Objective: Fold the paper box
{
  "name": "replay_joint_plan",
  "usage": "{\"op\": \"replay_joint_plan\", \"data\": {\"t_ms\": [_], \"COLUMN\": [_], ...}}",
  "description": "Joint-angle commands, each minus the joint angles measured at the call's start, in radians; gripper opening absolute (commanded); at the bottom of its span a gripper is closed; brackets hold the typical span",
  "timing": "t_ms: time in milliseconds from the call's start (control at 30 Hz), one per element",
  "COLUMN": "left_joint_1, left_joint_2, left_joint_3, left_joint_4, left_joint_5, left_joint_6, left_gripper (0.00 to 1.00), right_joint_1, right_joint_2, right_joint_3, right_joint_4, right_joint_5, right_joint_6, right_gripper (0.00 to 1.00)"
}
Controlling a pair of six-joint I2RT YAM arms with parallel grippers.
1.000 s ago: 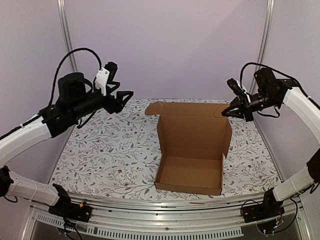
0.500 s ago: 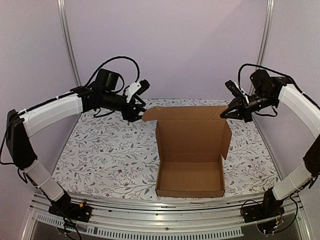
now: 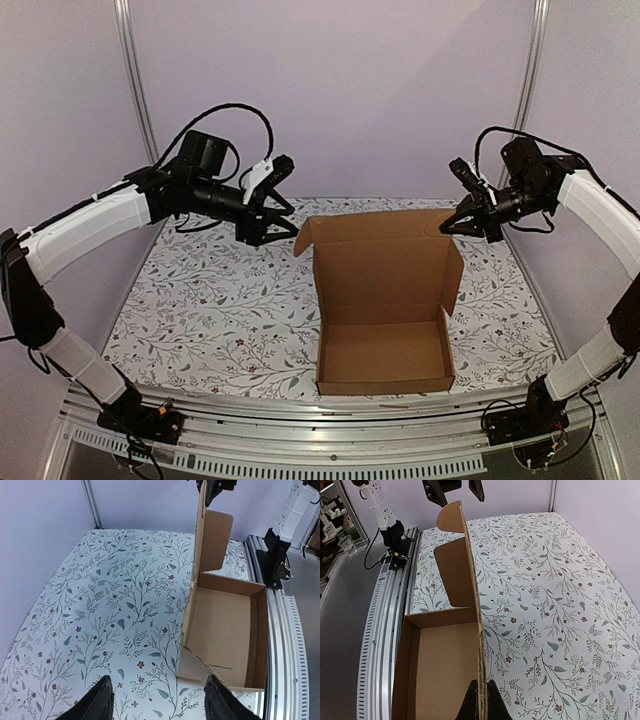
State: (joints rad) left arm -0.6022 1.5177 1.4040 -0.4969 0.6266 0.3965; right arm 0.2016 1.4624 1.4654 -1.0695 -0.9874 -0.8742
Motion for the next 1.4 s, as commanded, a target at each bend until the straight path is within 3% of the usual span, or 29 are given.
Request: {"op": "replay_joint_plan", "data": {"t_ms": [0,133,667,1000,1200,1267,1300,1367], "left_joint_1": [-0.036,-0.059,-0.093,-0.094,-0.097,-0.105,-0.110,-0.114], "left_joint_2": [0.048,0.088,0.232,0.240,0.246,0.249,0.251,0.258], "left_joint_3": [0.041,0.066,0.151,0.121,0.102,0.097,0.096,0.102], "left_joint_4": [-0.023,-0.020,0.030,0.111,0.158,0.174,0.174,0.172], "left_joint_5": [0.059,0.080,0.178,0.251,0.280,0.257,0.248,0.244], "left_joint_6": [-0.006,-0.007,-0.040,-0.090,-0.127,-0.132,-0.126,-0.119], "left_gripper": [0.62,0.59,0.21,0.00,0.01,0.13,0.14,0.09], "right_joint_1": [-0.001,-0.001,-0.001,-0.001,-0.001,-0.001,-0.001,0.000], "right_joint_2": [-0.010,-0.010,-0.030,-0.031,-0.022,-0.019,-0.018,-0.015], "right_joint_3": [-0.018,-0.023,-0.043,-0.045,-0.042,-0.041,-0.040,-0.038], "right_joint_4": [0.018,0.023,0.021,0.013,0.000,-0.010,-0.012,-0.015], "right_joint_5": [0.021,0.020,-0.007,-0.030,-0.035,-0.039,-0.041,-0.041], "right_joint_6": [0.039,0.045,0.024,0.015,0.013,0.003,-0.001,-0.002], "right_gripper": [0.00,0.00,0.00,0.00,0.00,0.00,0.00,0.01]}}
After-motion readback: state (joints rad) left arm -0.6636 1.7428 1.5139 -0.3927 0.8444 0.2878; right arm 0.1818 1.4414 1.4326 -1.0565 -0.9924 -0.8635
